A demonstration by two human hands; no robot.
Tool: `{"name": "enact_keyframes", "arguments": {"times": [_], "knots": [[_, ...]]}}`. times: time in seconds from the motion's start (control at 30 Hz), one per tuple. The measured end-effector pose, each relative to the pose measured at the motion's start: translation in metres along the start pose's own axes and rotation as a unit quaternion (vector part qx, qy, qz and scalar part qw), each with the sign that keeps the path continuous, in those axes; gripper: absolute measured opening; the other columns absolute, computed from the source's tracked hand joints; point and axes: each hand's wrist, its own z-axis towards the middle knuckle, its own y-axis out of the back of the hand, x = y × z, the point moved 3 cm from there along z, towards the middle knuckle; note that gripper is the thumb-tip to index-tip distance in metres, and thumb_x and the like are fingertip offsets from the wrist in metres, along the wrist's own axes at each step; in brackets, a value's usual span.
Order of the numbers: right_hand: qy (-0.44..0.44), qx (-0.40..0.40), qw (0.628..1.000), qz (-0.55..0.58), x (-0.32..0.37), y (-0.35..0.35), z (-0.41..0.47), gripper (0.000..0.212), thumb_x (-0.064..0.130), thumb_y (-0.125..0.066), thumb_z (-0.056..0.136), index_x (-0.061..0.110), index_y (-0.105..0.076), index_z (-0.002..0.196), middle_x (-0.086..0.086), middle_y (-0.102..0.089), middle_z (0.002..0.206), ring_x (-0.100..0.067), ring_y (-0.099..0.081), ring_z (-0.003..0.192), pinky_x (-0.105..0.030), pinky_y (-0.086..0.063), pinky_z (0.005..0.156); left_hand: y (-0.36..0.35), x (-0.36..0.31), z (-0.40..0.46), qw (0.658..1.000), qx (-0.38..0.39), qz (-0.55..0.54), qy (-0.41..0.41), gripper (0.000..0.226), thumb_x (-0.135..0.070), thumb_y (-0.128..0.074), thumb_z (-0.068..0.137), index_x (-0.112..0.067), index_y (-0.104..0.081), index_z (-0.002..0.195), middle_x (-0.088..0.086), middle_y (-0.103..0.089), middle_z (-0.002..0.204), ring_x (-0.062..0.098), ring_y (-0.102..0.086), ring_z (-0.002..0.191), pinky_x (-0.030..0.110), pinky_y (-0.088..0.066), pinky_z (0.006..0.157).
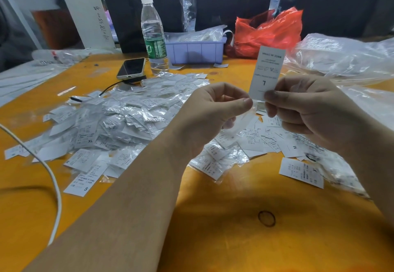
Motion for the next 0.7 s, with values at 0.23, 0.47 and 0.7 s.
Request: {"name": "enact_keyframes", "arguments": {"times": [0.23,0.47,0.7], "knots": [[-0.022,0.026,0.999,-0.009,-0.0039,0.0017,0.0018,0.036,0.022,-0.059,0.079,-0.004,-0.063,0.105,-0.003,-0.054,0.061,-0.004,-0.022,0.037,-0.016,-0.015,0.036,0.0022,-0.0003,0.0005,1.000,-0.026,0.005,0.007,0.007,-0.013,-0.070,0.087,-0.016,-0.066,0.082,-0.003,-0.059,0.070,0.008,-0.051,0.057,0.027,-0.049,0.067],[-0.034,0.040,0.999,0.006,-0.0047,-0.0009,0.0017,0.029,0.023,-0.061,0.078,0.007,-0.069,0.100,-0.003,-0.054,0.059,-0.004,-0.022,0.037,-0.014,-0.020,0.033,0.0027,-0.0001,0.0005,0.999,-0.031,0.017,0.014,0.007,-0.014,-0.070,0.087,-0.017,-0.068,0.082,-0.001,-0.060,0.073,0.007,-0.052,0.060,0.024,-0.050,0.065],[-0.033,0.020,0.999,-0.012,-0.0040,-0.0045,0.0001,0.029,0.026,-0.062,0.079,0.005,-0.069,0.098,-0.004,-0.053,0.058,-0.006,-0.023,0.039,-0.015,-0.021,0.034,0.0008,0.0000,0.0000,0.999,-0.021,0.020,0.023,0.003,-0.016,-0.070,0.087,-0.016,-0.068,0.085,-0.001,-0.059,0.075,0.008,-0.052,0.061,0.023,-0.049,0.064]]}}
